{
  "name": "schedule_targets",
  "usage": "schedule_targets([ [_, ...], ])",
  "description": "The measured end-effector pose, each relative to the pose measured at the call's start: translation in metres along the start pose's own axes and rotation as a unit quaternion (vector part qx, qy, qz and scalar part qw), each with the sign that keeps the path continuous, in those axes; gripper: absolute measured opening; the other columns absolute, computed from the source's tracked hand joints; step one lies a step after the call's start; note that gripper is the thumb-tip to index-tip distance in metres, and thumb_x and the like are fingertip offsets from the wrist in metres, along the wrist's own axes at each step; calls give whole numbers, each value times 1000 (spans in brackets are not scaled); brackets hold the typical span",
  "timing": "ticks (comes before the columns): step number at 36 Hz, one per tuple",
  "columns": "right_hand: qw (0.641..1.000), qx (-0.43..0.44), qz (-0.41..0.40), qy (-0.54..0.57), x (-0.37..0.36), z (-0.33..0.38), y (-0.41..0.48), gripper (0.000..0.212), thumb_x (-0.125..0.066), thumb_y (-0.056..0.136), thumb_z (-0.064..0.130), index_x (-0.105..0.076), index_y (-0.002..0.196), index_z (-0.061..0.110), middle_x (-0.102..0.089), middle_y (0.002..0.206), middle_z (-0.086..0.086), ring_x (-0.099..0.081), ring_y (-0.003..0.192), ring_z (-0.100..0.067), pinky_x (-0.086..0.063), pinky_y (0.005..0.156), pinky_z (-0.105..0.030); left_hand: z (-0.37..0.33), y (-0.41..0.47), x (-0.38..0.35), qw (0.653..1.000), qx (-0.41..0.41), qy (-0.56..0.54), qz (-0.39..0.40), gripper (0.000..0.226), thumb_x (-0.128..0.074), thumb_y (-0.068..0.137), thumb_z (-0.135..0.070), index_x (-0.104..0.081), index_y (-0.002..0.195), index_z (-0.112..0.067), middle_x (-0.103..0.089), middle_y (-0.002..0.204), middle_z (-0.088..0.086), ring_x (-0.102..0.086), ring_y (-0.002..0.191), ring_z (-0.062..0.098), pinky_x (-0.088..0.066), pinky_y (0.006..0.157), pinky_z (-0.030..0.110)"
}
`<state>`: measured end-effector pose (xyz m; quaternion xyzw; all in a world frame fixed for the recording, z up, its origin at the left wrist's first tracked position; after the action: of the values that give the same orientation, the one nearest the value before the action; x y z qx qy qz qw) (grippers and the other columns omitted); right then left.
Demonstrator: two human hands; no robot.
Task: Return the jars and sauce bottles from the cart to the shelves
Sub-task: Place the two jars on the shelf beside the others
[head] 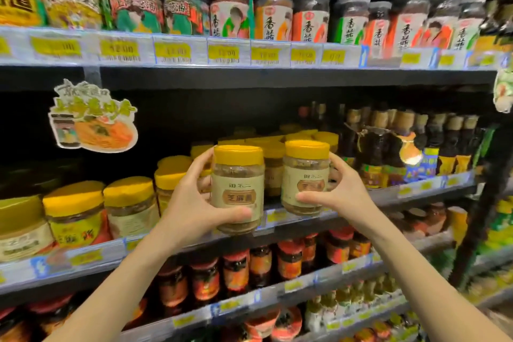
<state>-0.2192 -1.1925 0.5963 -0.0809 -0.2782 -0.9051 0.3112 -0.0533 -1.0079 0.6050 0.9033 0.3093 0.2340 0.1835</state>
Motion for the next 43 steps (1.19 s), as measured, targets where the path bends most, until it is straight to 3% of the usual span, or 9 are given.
schedule_targets([
  [3, 1000, -2, 8, -5, -13, -15, 21, 83, -89, 54, 17, -49, 127, 18, -64, 117, 4, -61, 107, -8, -53, 85, -21, 1, 3, 7, 1000, 3, 13, -10, 109, -90, 38, -39, -33, 131, -44, -63, 118, -8, -65, 101, 4, -56, 75, 18],
  [6, 1000, -2, 25, 4, -28, -25, 39, 84, -89, 53, 14, -47, 126, 17, -63, 117, 3, -61, 107, -11, -53, 90, -30, 3, 3, 16, 999, 8, 25, -24, 110, -88, 40, -27, -34, 135, -38, -64, 115, -9, -65, 99, 2, -54, 72, 15],
  [12, 996, -6, 83, 14, -62, -40, 64, 92, -90, 52, 11, -40, 128, 15, -60, 117, 2, -61, 101, -4, -55, 73, -14, 8, -1, 32, 998, 25, 35, -50, 115, -91, 40, -28, -32, 138, -37, -65, 115, -5, -67, 98, 8, -57, 74, 23],
  [17, 992, -6, 127, -12, -86, -51, 76, 108, -93, 39, 34, -34, 128, 24, -58, 123, 2, -59, 111, -15, -50, 97, -39, 10, -6, 38, 996, 36, 42, -74, 115, -93, 39, -30, -33, 137, -38, -67, 112, -2, -68, 96, 10, -58, 72, 24],
  [19, 988, -4, 149, -34, -94, -53, 77, 115, -91, 34, 45, -33, 130, 22, -58, 122, 3, -58, 112, -14, -48, 99, -42, 9, -8, 40, 995, 34, 45, -86, 116, -94, 39, -27, -34, 138, -36, -68, 110, 0, -69, 95, 10, -57, 70, 22],
  [25, 976, 7, 206, -73, -108, -51, 78, 105, -92, 45, 29, -31, 129, 17, -59, 114, 5, -58, 108, -12, -47, 93, -28, 8, -11, 39, 993, 28, 48, -107, 112, -87, 38, -34, -34, 137, -35, -67, 112, -1, -68, 98, 10, -57, 72, 21],
  [30, 971, -1, 228, -69, -111, -56, 80, 111, -93, 44, 28, -26, 132, 19, -58, 118, 4, -57, 111, -14, -49, 96, -33, 8, -13, 35, 992, 36, 61, -106, 114, -87, 39, -40, -32, 139, -38, -63, 119, -3, -65, 105, 10, -58, 77, 26],
  [34, 967, -1, 248, -62, -113, -52, 76, 78, -90, 53, 17, -35, 106, 32, -55, 99, 16, -55, 101, -10, -46, 85, -23, 8, -14, 32, 990, 40, 77, -108, 115, -86, 39, -43, -31, 139, -36, -62, 122, -6, -64, 107, 10, -58, 77, 27],
  [43, 968, 29, 223, -111, -117, -55, 80, 91, -92, 46, 27, -38, 118, 15, -63, 111, -1, -60, 105, -15, -51, 88, -27, 14, -19, 24, 989, 50, 86, -113, 118, -86, 35, -56, -31, 139, -39, -59, 126, -8, -61, 112, 13, -58, 82, 36],
])
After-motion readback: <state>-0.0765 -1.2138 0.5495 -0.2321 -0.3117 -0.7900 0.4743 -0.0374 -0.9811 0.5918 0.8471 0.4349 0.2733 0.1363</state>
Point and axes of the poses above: each hand's wrist, its own y-axis towards the middle knuckle, its own x-axis out of the back of the hand, z = x × y, the point moved 9 cm from there along y, towards the middle knuckle
